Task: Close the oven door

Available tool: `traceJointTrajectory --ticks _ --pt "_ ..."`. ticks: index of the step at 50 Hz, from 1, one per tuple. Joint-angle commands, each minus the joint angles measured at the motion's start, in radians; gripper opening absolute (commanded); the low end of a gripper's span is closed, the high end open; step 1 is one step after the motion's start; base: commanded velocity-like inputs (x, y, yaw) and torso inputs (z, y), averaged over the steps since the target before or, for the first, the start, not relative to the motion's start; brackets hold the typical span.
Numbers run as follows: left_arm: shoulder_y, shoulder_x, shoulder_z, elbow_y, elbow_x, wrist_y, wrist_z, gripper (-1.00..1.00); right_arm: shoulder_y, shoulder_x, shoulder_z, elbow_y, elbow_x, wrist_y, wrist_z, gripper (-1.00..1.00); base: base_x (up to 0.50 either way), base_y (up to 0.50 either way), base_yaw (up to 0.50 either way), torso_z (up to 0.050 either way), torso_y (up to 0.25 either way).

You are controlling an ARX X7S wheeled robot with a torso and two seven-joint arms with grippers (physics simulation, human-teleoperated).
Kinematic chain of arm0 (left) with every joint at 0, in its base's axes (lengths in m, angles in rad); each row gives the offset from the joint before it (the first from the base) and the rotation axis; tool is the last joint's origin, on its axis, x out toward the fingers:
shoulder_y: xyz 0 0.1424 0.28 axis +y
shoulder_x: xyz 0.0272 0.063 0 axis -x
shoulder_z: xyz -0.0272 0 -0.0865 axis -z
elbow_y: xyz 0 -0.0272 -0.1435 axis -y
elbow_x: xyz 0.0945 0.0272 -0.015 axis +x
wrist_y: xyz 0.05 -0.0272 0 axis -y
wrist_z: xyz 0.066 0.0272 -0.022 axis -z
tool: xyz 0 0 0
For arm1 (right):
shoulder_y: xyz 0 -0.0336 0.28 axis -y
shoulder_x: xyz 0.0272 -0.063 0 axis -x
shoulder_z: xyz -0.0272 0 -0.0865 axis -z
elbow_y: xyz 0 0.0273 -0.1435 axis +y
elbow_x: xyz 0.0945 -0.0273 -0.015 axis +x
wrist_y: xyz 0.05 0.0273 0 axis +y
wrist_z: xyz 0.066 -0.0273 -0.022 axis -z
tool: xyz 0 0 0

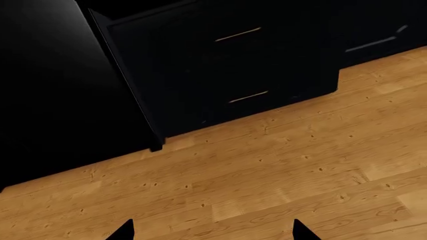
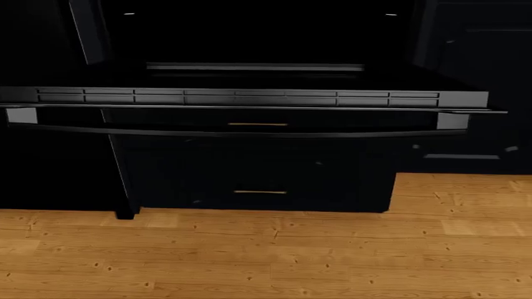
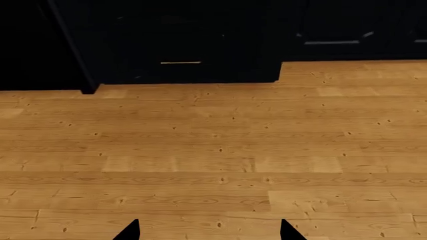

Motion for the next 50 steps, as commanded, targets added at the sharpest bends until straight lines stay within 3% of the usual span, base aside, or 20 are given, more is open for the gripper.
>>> traceJointTrajectory --ticks 1,18,36,39,42,45,46,47,50 --pt "0.004 -0.004 0.004 0.012 -0.002 0.0 -0.004 1.0 -0.004 0.005 -0.008 -0.013 0.0 -0.001 0.006 1.0 0.0 -0.21 0.0 0.0 0.0" --pt "0.005 -0.009 0.012 0.01 -0.002 0.016 -0.007 1.0 0.0 0.008 -0.016 0.003 -0.001 -0.025 0.006 1.0 0.08 -0.19 0.0 0.0 0.0" --pt "0.01 -0.017 0.016 0.029 -0.009 0.012 -0.012 1.0 -0.001 0.013 -0.027 -0.009 -0.001 -0.015 0.018 1.0 0.21 -0.01 0.0 0.0 0.0" --pt "-0.01 0.002 0.022 -0.081 0.0 0.096 -0.011 1.0 -0.002 0.015 -0.028 -0.014 0.0 -0.014 0.021 1.0 0.21 0.0 0.0 0.0 0.0" --pt "0.008 -0.018 0.016 0.03 -0.012 0.011 -0.014 1.0 -0.001 0.016 -0.031 -0.015 -0.001 -0.012 0.02 1.0 0.2 0.0 0.0 0.0 0.0" --pt "0.004 -0.017 0.017 0.019 -0.016 0.013 -0.01 1.0 0.0 0.017 -0.033 -0.015 -0.001 -0.012 0.022 1.0 0.21 0.03 0.0 0.0 0.0" --pt "-0.019 0.006 0.025 -0.114 -0.005 0.117 -0.006 1.0 0.0 0.017 -0.034 -0.015 -0.001 -0.012 0.022 1.0 0.21 0.04 0.0 0.0 0.0" --pt "0.0 -0.013 0.018 -0.008 -0.014 0.039 -0.011 1.0 -0.001 0.017 -0.033 -0.015 0.0 -0.014 0.023 1.0 0.2 0.03 0.0 0.0 0.0" --pt "0.007 -0.019 0.018 0.017 -0.019 0.019 -0.01 1.0 0.0 0.017 -0.035 -0.009 -0.002 -0.02 0.023 1.0 0.21 0.05 0.0 0.0 0.0"
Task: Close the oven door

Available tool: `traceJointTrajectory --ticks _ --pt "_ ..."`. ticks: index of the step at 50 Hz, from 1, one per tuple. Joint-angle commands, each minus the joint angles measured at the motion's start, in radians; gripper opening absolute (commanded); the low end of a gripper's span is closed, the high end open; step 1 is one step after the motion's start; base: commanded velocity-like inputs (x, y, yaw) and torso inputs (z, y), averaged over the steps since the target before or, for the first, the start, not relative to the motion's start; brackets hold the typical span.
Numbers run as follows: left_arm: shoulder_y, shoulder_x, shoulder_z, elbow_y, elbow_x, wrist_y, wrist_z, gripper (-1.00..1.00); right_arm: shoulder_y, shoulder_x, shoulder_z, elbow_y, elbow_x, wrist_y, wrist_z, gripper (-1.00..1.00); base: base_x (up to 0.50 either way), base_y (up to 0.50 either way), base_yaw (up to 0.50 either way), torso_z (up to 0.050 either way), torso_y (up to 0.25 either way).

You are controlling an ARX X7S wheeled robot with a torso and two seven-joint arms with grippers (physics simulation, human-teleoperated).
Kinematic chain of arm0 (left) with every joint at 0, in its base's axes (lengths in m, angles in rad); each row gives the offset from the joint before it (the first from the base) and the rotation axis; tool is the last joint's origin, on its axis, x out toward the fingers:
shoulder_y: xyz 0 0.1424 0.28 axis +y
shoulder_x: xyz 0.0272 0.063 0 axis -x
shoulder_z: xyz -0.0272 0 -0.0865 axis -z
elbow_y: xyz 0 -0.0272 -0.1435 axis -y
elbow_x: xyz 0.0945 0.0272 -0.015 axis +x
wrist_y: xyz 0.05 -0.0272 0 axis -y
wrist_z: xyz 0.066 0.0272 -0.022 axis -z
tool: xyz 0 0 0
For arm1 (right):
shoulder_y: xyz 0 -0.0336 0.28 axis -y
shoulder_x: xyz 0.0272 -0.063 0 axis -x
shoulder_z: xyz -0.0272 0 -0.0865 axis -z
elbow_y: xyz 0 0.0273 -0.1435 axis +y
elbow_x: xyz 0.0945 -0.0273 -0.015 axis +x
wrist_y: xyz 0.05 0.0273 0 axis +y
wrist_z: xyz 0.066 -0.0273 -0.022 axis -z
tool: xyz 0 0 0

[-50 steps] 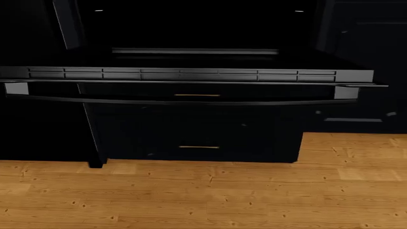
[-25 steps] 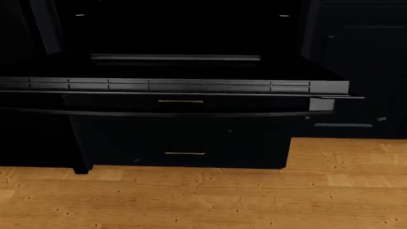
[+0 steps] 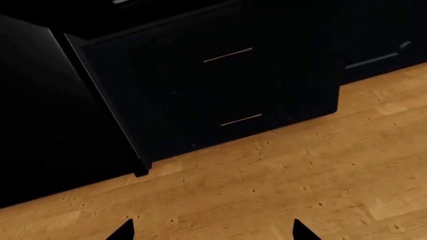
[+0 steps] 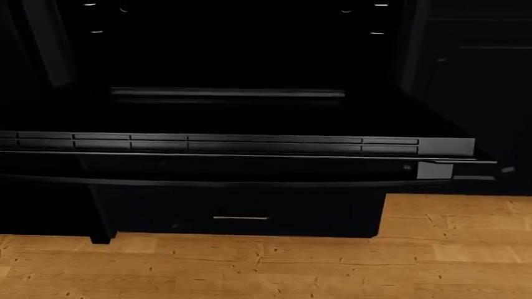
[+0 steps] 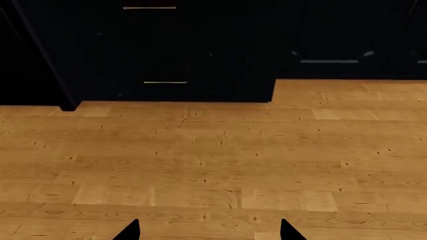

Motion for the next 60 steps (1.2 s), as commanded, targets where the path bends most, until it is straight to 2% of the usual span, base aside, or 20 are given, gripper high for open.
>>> traceJointTrajectory --ticks 1,17,18,20,25,27,28,29,32,47,49,50,51,59,60 --pt "0.002 -0.006 0.001 0.016 -0.008 -0.012 -0.002 1.0 0.002 0.002 -0.008 0.003 -0.003 -0.005 0.004 1.0 0.21 0.05 0.0 0.0 0.0" --pt "0.004 -0.012 0.003 0.033 -0.012 -0.019 -0.009 1.0 0.001 0.006 -0.013 0.002 0.0 -0.009 0.012 1.0 0.21 0.09 0.0 0.0 0.0" --pt "-0.004 -0.002 0.007 -0.024 -0.005 0.028 -0.008 1.0 -0.001 0.008 -0.011 -0.005 0.002 -0.008 0.013 1.0 0.21 0.11 0.0 0.0 0.0" --pt "0.006 -0.014 0.001 0.037 -0.015 -0.02 -0.011 1.0 -0.001 0.008 -0.013 -0.004 0.002 -0.008 0.013 1.0 0.21 0.11 0.0 0.0 0.0" --pt "0.005 -0.014 0.004 0.037 -0.014 -0.02 -0.011 1.0 0.002 0.009 -0.014 0.0 0.005 -0.011 0.014 1.0 0.21 0.11 0.0 0.0 0.0" --pt "-0.024 0.015 0.015 -0.126 0.002 0.105 -0.007 1.0 0.0 0.009 -0.014 -0.006 0.008 -0.011 0.012 1.0 0.21 0.12 0.0 0.0 0.0" --pt "-0.027 0.016 0.016 -0.134 0.002 0.11 -0.006 1.0 0.001 0.009 -0.015 -0.002 0.007 -0.011 0.013 1.0 0.21 0.12 0.0 0.0 0.0" --pt "-0.008 -0.002 0.011 -0.036 -0.007 0.035 -0.01 1.0 0.002 0.009 -0.014 0.002 0.01 -0.013 0.011 1.0 0.21 0.12 0.0 0.0 0.0" --pt "0.004 -0.016 0.007 0.038 -0.016 -0.022 -0.013 1.0 0.002 0.01 -0.014 -0.003 0.013 -0.011 0.013 1.0 0.21 0.07 0.0 0.0 0.0" --pt "0.002 -0.018 0.01 0.032 -0.019 -0.013 -0.016 1.0 0.002 0.014 -0.022 -0.008 0.013 -0.01 0.017 1.0 0.21 0.0 0.0 0.0 0.0" --pt "-0.026 0.008 0.016 -0.111 -0.011 0.097 -0.008 1.0 0.003 0.014 -0.023 -0.004 0.013 -0.013 0.018 1.0 0.2 0.0 0.0 0.0 0.0" --pt "-0.006 -0.013 0.01 0.002 -0.023 0.01 -0.014 1.0 0.003 0.014 -0.023 -0.003 0.014 -0.013 0.018 1.0 0.2 0.0 0.0 0.0 0.0" --pt "0.0 -0.02 0.007 0.036 -0.027 -0.015 -0.017 1.0 0.004 0.014 -0.024 0.0 0.013 -0.015 0.018 1.0 0.2 0.0 0.0 0.0 0.0" --pt "0.001 -0.02 0.011 0.033 -0.024 -0.013 -0.021 1.0 0.004 0.015 -0.027 0.003 0.015 -0.018 0.019 1.0 0.21 0.0 0.0 0.0 0.0" --pt "-0.018 0.001 0.02 -0.083 -0.011 0.08 -0.016 1.0 0.003 0.015 -0.028 0.001 0.014 -0.017 0.02 1.0 0.21 0.01 0.0 0.0 0.0"
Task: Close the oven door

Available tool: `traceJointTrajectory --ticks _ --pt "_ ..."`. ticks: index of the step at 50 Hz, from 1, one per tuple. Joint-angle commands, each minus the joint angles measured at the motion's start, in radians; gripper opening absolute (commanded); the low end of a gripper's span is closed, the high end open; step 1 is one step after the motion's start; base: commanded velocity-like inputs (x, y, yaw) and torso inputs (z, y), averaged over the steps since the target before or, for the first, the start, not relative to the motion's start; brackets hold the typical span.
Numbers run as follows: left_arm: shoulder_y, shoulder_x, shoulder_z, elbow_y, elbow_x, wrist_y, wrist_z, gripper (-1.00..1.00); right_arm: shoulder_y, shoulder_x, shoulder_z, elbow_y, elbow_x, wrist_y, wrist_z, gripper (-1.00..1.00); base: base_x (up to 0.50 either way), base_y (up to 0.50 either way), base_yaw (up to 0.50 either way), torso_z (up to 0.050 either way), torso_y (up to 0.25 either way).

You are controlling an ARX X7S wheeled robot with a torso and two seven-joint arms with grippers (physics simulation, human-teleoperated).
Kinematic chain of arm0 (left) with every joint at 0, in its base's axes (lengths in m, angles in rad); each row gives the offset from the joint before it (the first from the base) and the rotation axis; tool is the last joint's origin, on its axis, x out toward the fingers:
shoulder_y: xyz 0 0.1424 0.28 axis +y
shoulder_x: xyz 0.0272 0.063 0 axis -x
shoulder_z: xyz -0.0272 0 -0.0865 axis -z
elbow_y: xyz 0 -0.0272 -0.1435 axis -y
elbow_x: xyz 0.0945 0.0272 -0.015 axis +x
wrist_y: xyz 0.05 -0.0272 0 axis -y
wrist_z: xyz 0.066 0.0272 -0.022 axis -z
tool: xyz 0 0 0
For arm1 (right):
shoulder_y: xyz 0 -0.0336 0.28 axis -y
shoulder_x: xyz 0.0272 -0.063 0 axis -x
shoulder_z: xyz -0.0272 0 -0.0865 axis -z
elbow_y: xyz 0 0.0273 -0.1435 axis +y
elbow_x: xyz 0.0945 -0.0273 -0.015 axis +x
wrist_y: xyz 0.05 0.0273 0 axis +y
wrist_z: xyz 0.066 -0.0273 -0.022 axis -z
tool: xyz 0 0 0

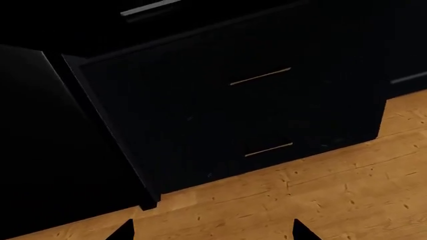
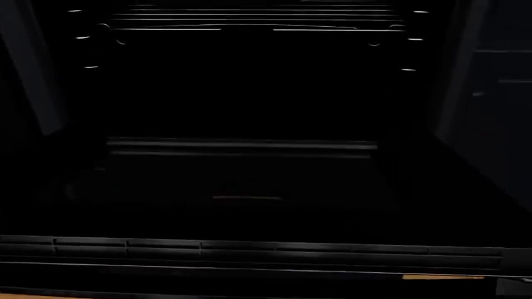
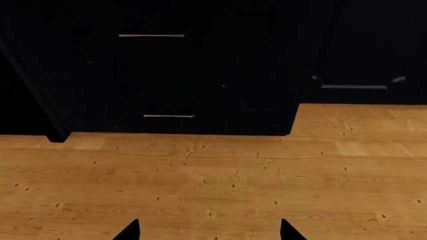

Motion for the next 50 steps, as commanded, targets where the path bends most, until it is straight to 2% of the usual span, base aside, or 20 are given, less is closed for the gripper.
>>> traceJointTrajectory --ticks 1,7,8,9,10,45,46,50 --pt "-0.003 0.0 0.004 -0.014 -0.002 0.014 -0.003 1.0 0.0 0.002 -0.005 0.001 0.001 -0.002 0.004 1.0 0.21 0.01 0.0 0.0 0.0" --pt "0.001 -0.006 0.004 0.012 -0.006 -0.007 -0.005 1.0 0.001 0.002 -0.007 0.005 0.004 -0.005 0.004 1.0 0.21 0.02 0.0 0.0 0.0" --pt "-0.022 0.02 0.013 -0.125 0.008 0.097 0.001 1.0 0.0 0.003 -0.007 0.002 0.004 -0.003 0.005 1.0 0.2 0.02 0.0 0.0 0.0" --pt "-0.003 -0.003 0.006 -0.009 -0.008 0.004 -0.004 1.0 0.0 0.003 -0.008 0.001 0.005 -0.002 0.005 1.0 0.21 0.02 0.0 0.0 0.0" --pt "-0.003 -0.005 0.005 -0.001 -0.014 -0.01 0.0 1.0 0.001 0.002 -0.007 0.005 0.007 -0.003 0.004 1.0 0.21 0.02 0.0 0.0 0.0" --pt "-0.003 -0.012 0.015 0.01 -0.017 -0.013 -0.011 1.0 0.003 0.009 -0.019 0.009 0.015 -0.011 0.01 1.0 0.21 0.02 0.0 0.0 0.0" --pt "-0.012 -0.001 0.02 -0.046 -0.011 0.031 -0.008 1.0 0.003 0.009 -0.019 0.01 0.015 -0.012 0.01 1.0 0.21 0.02 0.0 0.0 0.0" --pt "-0.003 -0.012 0.017 0.003 -0.018 -0.007 -0.011 1.0 0.003 0.01 -0.021 0.008 0.016 -0.008 0.013 1.0 0.21 0.02 0.0 0.0 0.0"
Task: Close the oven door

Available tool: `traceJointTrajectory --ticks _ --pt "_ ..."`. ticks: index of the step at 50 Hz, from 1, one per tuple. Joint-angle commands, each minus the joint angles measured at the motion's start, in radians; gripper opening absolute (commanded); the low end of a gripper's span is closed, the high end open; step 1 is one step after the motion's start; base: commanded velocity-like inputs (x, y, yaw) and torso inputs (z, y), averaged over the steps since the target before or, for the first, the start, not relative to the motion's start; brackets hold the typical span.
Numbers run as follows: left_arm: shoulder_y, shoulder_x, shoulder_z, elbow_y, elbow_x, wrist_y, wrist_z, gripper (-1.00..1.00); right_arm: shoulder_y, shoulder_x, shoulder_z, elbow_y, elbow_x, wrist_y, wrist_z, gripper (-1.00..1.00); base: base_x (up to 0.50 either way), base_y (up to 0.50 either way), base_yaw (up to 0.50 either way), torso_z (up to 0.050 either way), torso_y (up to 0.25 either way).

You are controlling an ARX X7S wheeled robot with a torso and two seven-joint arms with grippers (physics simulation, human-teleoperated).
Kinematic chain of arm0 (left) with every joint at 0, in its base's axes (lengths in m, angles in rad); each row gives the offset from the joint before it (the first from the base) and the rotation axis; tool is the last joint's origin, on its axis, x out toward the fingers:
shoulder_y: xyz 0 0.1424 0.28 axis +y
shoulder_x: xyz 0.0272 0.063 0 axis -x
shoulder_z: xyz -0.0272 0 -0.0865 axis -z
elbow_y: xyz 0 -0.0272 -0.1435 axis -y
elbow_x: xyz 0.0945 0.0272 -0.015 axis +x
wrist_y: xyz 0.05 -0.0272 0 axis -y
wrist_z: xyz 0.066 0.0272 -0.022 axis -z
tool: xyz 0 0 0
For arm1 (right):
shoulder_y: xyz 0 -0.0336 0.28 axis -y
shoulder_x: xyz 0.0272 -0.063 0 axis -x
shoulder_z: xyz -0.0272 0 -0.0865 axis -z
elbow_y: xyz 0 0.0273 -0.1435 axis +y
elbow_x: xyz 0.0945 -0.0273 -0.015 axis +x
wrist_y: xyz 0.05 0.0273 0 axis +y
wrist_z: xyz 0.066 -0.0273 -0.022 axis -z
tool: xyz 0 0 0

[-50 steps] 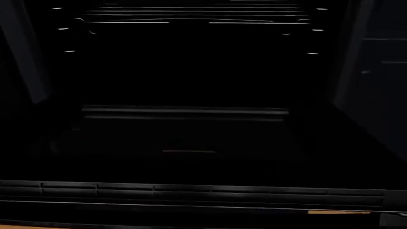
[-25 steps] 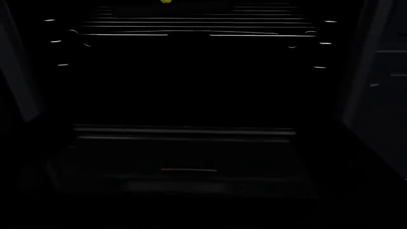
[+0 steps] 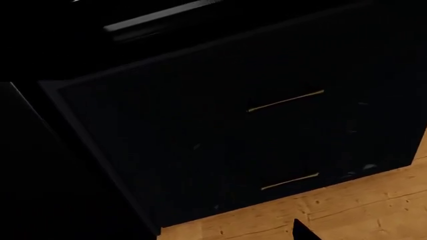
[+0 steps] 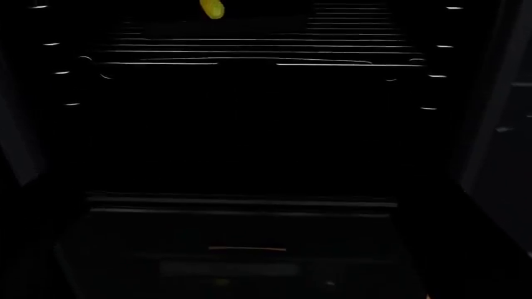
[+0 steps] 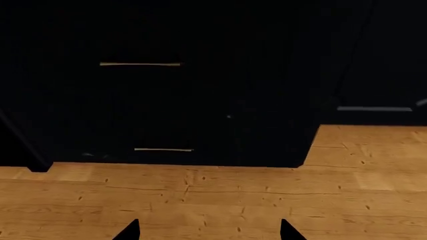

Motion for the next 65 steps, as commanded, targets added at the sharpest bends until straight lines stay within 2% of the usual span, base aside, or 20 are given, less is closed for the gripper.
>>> traceJointTrajectory --ticks 1,9,14,15,24,25,27,34,35,37,43,46,47,49,50,54,60,62,64,65 --pt "0.002 -0.003 0.003 0.005 -0.002 -0.002 -0.003 1.0 -0.003 0.004 -0.004 -0.007 0.003 0.001 0.004 1.0 0.21 0.02 0.0 0.0 0.0" --pt "-0.012 0.013 0.012 -0.08 0.008 0.065 0.0 1.0 -0.003 0.006 -0.006 -0.01 0.005 0.002 0.006 1.0 0.21 0.02 0.0 0.0 0.0" --pt "0.002 -0.006 0.008 0.009 -0.006 -0.007 -0.005 1.0 -0.004 0.009 -0.01 -0.02 0.005 0.008 0.01 1.0 0.21 0.02 0.0 0.0 0.0" --pt "-0.014 0.013 0.014 -0.09 0.007 0.072 -0.001 1.0 -0.005 0.01 -0.009 -0.022 0.006 0.007 0.011 1.0 0.21 0.02 0.0 0.0 0.0" --pt "0.001 -0.008 0.009 0.01 -0.007 -0.003 -0.01 1.0 -0.004 0.011 -0.012 -0.014 0.008 0.0 0.009 1.0 0.21 0.02 0.0 0.0 0.002" --pt "-0.017 0.015 0.018 -0.105 0.007 0.088 -0.003 1.0 -0.003 0.01 -0.012 -0.011 0.01 -0.002 0.007 1.0 0.21 0.02 0.0 0.0 0.0" --pt "0.001 -0.009 0.011 0.01 -0.009 -0.003 -0.01 1.0 -0.002 0.01 -0.011 -0.008 0.011 -0.004 0.008 1.0 0.21 0.01 0.0 0.0 0.0" --pt "0.005 -0.012 0.013 0.021 -0.009 -0.007 -0.014 1.0 -0.005 0.011 -0.011 -0.008 0.013 -0.019 0.008 1.0 0.08 0.01 0.0 0.0 0.0" --pt "-0.013 0.009 0.02 -0.087 0.003 0.078 -0.007 1.0 -0.005 0.011 -0.012 -0.008 0.014 -0.019 0.006 1.0 0.0 0.0 0.0 0.0 0.0" --pt "0.0 -0.01 0.013 0.01 -0.01 0.0 -0.013 1.0 -0.004 0.011 -0.011 -0.005 0.015 -0.021 0.006 1.0 0.0 0.0 0.0 0.0 0.0" --pt "-0.016 0.007 0.023 -0.069 0.001 0.053 -0.011 1.0 0.001 0.01 -0.013 0.003 0.017 -0.023 0.006 1.0 0.0 0.0 0.0 0.0 0.0" --pt "-0.005 -0.006 0.023 0.009 -0.007 -0.009 -0.015 1.0 0.002 0.012 -0.013 -0.003 0.018 -0.022 0.007 1.0 0.0 0.0 0.0 0.0 0.0" --pt "-0.028 0.022 0.031 -0.123 0.006 0.095 -0.008 1.0 -0.001 0.015 -0.008 -0.017 0.017 -0.03 0.013 1.0 0.0 0.0 0.0 0.0 0.0" --pt "-0.006 -0.01 0.024 0.047 -0.014 -0.029 -0.015 1.0 -0.006 0.027 -0.009 -0.058 0.011 -0.011 0.029 1.0 0.0 0.0 0.0 0.0 0.0" --pt "-0.019 0.006 0.028 -0.025 -0.007 0.025 -0.011 1.0 -0.007 0.031 -0.008 -0.072 0.012 -0.002 0.032 1.0 0.0 0.0 0.0 0.0 0.0" --pt "-0.017 -0.019 0.011 0.131 -0.032 -0.086 -0.024 1.0 -0.021 0.065 -0.007 -0.197 0.004 0.062 0.072 1.0 0.0 0.0 0.0 0.0 0.0" --pt "-0.041 -0.016 -0.007 0.133 -0.037 -0.062 -0.035 1.0 -0.024 0.095 0.004 -0.294 0.001 0.105 0.103 1.0 0.0 0.0 0.0 0.0 0.0" --pt "-0.042 -0.035 -0.017 0.242 -0.055 -0.146 -0.044 1.0 -0.028 0.109 0.01 -0.348 0.001 0.127 0.119 1.0 0.0 0.0 0.0 0.0 0.0" --pt "-0.052 -0.018 -0.016 0.169 -0.045 -0.071 -0.04 1.0 -0.025 0.116 0.008 -0.374 -0.002 0.143 0.125 1.0 0.0 0.0 0.0 0.0 0.0" --pt "-0.049 -0.044 -0.029 0.31 -0.069 -0.187 -0.056 1.0 -0.025 0.123 0.011 -0.399 -0.003 0.157 0.133 1.0 0.0 0.0 0.0 0.0 0.0"
